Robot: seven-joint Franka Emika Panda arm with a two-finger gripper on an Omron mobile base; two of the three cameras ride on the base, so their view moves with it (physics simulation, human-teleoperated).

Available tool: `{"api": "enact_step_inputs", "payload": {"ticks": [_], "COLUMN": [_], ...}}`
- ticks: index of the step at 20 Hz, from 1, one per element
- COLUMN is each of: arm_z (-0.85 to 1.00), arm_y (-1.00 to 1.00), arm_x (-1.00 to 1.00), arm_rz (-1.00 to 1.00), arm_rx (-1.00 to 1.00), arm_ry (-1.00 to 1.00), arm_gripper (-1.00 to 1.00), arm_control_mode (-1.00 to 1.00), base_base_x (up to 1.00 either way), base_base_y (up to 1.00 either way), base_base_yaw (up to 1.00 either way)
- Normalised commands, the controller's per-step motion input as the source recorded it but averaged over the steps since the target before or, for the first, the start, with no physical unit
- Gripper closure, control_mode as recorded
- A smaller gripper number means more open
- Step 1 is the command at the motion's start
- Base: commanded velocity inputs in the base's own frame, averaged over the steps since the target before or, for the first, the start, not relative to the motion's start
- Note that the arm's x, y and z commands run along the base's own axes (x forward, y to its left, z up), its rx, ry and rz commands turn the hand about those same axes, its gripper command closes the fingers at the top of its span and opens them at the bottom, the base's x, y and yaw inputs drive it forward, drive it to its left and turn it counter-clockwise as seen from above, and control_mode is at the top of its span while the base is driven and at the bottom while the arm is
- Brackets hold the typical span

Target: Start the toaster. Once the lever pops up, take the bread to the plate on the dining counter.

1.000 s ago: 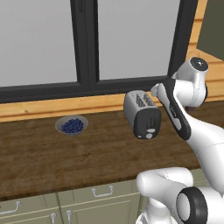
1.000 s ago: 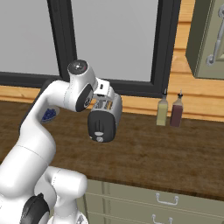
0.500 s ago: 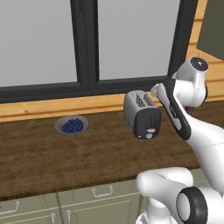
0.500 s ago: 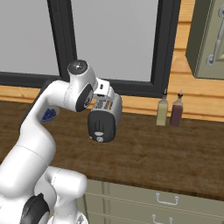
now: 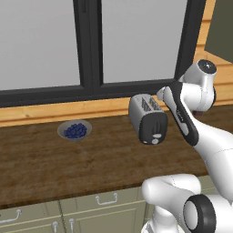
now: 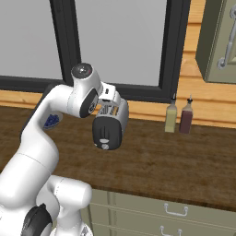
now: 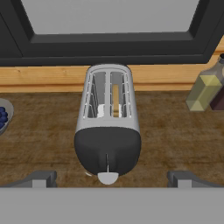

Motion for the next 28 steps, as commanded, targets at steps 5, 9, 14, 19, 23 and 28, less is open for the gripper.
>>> {"api": "enact_step_inputs", "payload": {"ticks": [5, 9, 14, 19, 23, 28], "arm_z": [0.00, 0.00, 0.00, 0.00, 0.00, 0.00], "arm_y": [0.00, 0.00, 0.00, 0.00, 0.00, 0.00], "arm_x": [0.00, 0.00, 0.00, 0.00, 0.00, 0.00], "arm_rz": [0.00, 0.00, 0.00, 0.00, 0.00, 0.00], "arm_rx": [0.00, 0.00, 0.00, 0.00, 0.00, 0.00], "arm_ry": [0.00, 0.00, 0.00, 0.00, 0.00, 0.00], "arm_gripper": [-1.00, -1.00, -1.00, -1.00, -1.00, -1.00], "arm_control_mode": [-1.00, -1.00, -1.00, -1.00, -1.00, -1.00], "base_base_x": [0.00, 0.00, 0.00, 0.00, 0.00, 0.00], "base_base_y": [0.00, 0.00, 0.00, 0.00, 0.00, 0.00], "base_base_yaw": [0.00, 0.00, 0.00, 0.00, 0.00, 0.00]}}
